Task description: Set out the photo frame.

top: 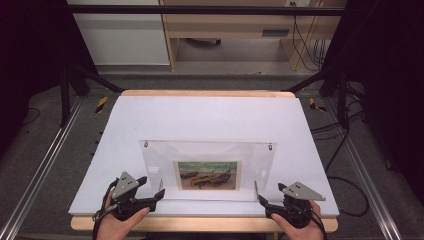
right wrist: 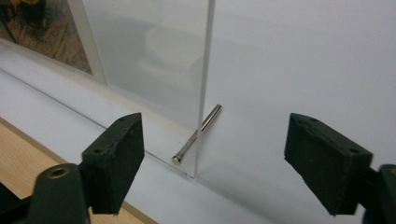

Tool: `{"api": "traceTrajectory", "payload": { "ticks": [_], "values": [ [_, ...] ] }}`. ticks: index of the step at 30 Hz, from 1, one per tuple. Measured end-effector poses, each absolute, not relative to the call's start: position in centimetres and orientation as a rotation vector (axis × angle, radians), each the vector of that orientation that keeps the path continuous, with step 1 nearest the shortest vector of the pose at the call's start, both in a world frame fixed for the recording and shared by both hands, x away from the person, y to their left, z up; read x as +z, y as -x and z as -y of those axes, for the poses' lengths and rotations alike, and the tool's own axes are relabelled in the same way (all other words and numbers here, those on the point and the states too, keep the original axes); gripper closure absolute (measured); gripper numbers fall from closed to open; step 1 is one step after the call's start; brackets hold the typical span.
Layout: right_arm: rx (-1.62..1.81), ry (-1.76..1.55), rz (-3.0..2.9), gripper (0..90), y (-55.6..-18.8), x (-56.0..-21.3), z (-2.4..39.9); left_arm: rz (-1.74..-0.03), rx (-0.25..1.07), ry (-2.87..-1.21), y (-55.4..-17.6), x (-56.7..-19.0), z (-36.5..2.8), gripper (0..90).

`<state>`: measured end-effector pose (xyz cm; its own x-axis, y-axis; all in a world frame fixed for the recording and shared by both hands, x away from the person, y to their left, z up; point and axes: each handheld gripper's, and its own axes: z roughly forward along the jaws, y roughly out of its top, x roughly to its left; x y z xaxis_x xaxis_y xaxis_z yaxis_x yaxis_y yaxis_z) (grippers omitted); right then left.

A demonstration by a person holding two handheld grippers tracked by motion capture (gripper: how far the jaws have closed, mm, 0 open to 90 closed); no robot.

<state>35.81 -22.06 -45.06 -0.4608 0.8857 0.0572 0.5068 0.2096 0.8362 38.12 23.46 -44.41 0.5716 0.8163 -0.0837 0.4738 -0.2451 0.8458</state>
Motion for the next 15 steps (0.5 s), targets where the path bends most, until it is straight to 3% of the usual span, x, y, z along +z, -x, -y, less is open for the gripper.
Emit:
{"api": "traceTrajectory", "payload": {
  "ticks": [8, 15],
  "values": [
    [1.159, -1.288, -2.019, 9.1, -35.4, -44.9, 23.1, -1.033, 0.474, -1.884, -38.2, -44.3, -24.3, 11.8],
    [1.151, -1.321, -1.968, 8.1, -35.0, -44.7, 24.4, -1.038, 0.486, -1.856, -38.2, -44.0, -25.6, 9.3]
  ]
}}
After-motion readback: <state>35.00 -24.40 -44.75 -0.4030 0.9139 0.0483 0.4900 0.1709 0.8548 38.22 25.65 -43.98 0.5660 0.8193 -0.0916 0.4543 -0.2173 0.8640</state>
